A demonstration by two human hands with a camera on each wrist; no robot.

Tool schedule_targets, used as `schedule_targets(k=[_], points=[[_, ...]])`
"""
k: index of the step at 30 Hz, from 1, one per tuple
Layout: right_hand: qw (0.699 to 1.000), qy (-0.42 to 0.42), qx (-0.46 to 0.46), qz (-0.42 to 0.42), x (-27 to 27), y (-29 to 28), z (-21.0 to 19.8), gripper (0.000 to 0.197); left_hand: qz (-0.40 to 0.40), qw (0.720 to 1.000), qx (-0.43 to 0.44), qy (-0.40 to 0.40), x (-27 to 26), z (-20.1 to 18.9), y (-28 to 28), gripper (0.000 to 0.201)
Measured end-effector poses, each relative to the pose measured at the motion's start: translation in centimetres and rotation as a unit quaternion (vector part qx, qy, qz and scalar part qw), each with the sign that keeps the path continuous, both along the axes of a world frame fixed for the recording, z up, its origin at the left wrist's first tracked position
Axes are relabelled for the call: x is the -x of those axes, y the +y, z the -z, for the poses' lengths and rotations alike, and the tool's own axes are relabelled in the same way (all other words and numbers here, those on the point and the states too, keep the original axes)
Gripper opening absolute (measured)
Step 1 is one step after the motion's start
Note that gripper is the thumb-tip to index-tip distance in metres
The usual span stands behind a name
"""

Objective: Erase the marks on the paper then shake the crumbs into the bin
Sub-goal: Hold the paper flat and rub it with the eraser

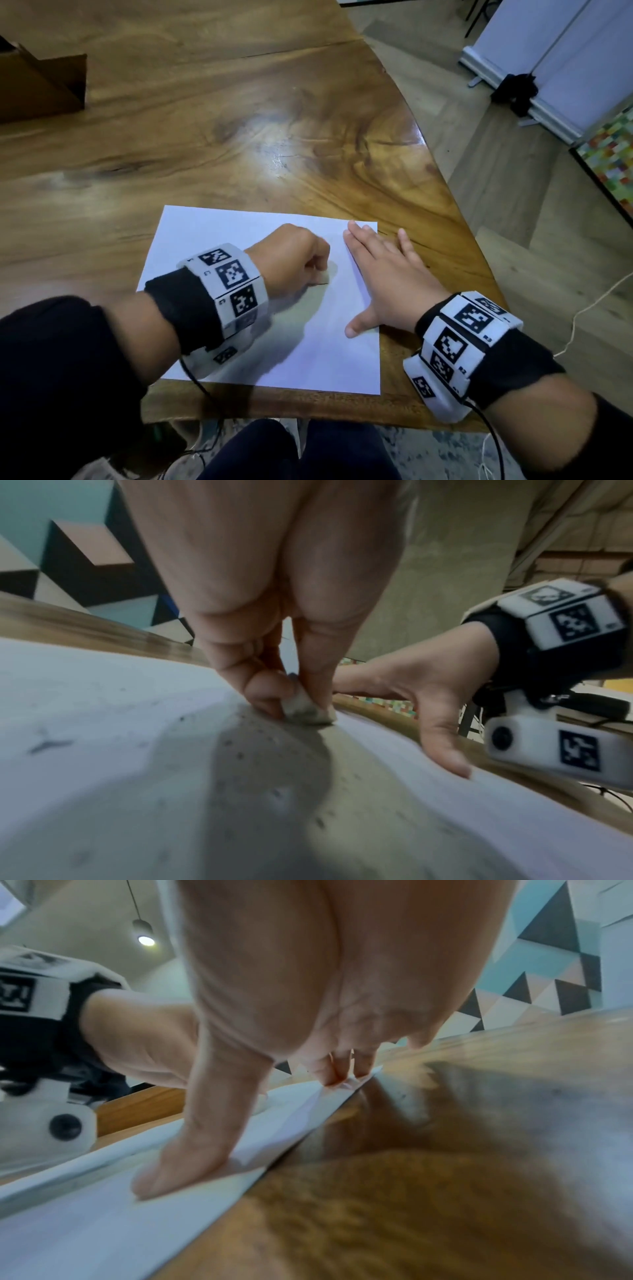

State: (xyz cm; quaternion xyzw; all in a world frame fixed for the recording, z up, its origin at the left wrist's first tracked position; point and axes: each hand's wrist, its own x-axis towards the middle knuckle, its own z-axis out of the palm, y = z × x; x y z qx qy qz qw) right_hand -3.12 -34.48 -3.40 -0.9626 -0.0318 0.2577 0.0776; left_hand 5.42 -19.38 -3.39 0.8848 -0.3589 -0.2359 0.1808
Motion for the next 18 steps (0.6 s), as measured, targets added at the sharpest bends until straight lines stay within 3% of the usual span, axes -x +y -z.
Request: schedule_targets(k=[6,12,18], points=[[1.0,-0.005,-0.008,0.007,0.0,0.0,0.0,0.139,-0.078,0.996,0.005,-0.037,-1.7,-0.7,-3.1,0.012],[1.0,-0.008,-0.008,0.008,0.0,-0.1,0.0,0.139,0.021,1.0,-0.001,0.0,1.5,0.3,-1.2,0.004],[1.0,-0.003,0.002,0.005,-0.1,0.0,-0.1,0.139,-0.04,0.999,0.026,-0.026,-1.1,-0.2,-3.2,0.007]])
